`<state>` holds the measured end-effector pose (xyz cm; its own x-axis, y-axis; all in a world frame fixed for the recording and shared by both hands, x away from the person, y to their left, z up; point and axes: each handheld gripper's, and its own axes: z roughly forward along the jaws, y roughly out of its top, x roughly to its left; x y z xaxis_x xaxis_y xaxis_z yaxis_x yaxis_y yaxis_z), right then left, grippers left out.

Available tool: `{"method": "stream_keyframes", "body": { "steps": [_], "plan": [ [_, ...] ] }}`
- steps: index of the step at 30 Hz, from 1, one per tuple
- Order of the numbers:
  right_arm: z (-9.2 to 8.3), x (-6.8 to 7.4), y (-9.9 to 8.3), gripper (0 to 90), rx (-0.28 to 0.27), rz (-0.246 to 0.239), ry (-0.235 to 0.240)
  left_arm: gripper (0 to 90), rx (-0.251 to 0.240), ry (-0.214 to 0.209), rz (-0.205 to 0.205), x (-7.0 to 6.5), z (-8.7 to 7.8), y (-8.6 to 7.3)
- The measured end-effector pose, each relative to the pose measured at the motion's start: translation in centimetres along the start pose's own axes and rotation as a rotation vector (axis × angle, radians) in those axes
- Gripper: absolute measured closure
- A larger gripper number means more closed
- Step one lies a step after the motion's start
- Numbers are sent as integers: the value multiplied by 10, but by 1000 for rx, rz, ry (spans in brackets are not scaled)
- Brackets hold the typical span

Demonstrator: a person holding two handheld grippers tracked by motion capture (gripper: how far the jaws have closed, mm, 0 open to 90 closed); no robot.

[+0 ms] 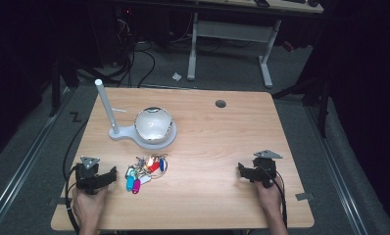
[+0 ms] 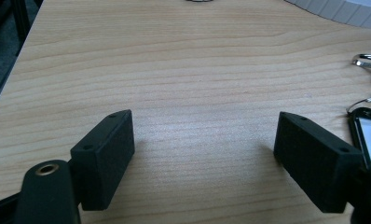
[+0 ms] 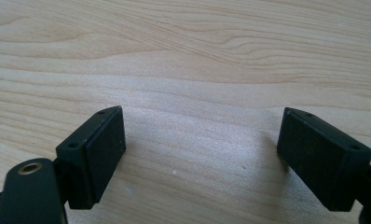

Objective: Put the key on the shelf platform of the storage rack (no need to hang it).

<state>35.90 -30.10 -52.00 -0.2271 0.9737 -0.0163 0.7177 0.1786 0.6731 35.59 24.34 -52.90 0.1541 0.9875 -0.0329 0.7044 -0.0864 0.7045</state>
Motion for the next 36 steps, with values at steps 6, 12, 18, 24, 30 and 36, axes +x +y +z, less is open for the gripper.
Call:
{"method": "stream_keyframes", "body": {
  "steps": [6,12,18,24,30,36],
  "plan": [
    [0,0,0,154,0,0,1,203,2,-2,6,0,0,0],
    [0,0,0,154,-1,0,-1,216,4,-3,9,1,0,0],
    [0,0,0,154,-1,1,0,215,5,-23,7,3,-2,0],
    [0,0,0,154,-1,1,0,222,14,-42,0,5,-4,1],
    [0,0,0,154,-1,0,0,264,-19,-90,-36,6,-17,6],
    [0,0,0,154,-1,0,0,285,-9,-150,-12,0,-23,15]
  ]
}}
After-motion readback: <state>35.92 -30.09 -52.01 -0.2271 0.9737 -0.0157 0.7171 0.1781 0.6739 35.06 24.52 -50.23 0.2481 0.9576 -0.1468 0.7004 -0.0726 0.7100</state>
